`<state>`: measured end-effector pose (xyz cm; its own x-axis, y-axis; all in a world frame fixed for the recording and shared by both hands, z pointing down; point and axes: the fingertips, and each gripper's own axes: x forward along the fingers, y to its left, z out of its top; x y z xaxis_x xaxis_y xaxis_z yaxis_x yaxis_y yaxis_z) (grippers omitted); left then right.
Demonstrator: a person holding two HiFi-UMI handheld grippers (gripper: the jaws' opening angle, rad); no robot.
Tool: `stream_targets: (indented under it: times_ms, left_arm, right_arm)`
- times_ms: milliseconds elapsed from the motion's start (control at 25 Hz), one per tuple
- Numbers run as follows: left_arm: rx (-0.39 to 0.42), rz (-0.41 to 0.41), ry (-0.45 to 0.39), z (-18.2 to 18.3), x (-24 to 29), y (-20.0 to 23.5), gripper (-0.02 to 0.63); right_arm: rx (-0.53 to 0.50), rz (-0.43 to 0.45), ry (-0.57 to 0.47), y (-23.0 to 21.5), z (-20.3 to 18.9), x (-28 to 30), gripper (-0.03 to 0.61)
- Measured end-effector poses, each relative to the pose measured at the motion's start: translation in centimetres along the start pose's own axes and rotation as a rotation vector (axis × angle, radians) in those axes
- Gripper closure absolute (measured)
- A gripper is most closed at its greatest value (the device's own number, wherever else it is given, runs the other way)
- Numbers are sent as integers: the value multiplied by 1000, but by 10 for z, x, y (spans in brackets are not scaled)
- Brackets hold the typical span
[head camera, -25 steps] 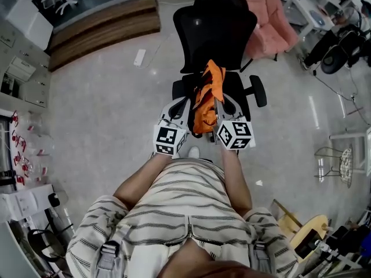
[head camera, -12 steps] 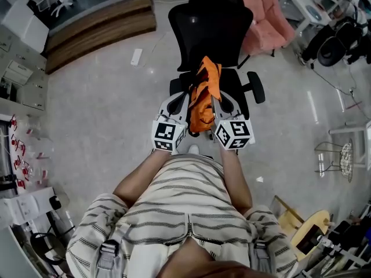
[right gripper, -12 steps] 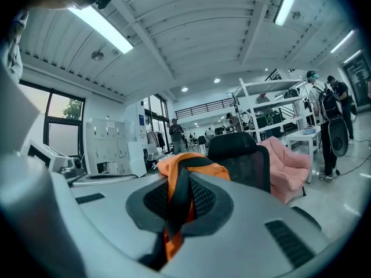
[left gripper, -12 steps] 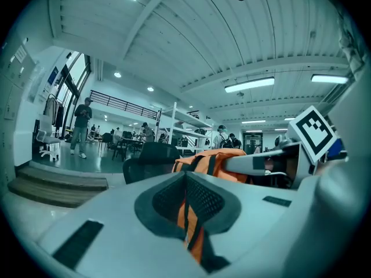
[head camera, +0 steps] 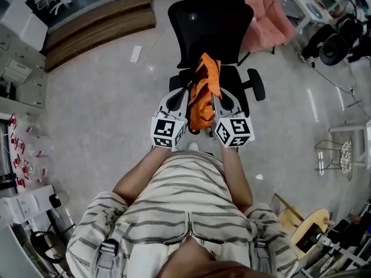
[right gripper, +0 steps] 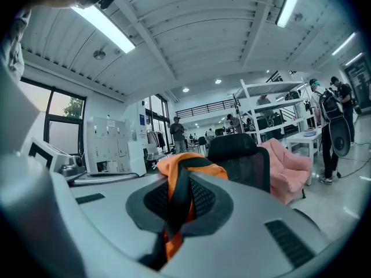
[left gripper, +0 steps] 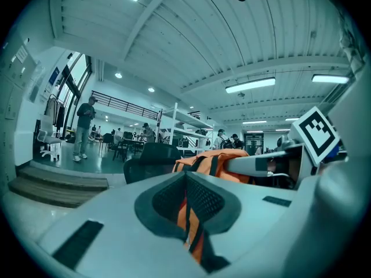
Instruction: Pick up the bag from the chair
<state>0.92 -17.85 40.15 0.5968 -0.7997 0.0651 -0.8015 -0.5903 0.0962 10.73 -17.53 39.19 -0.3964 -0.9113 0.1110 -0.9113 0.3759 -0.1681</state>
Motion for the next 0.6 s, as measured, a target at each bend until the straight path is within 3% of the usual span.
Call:
stream_targets:
  times_ms: [600]
  left_arm:
    - [2,2,6,-3,2,0,592]
  right_arm:
    - [-5,0,-3,-3,-1,-1,554]
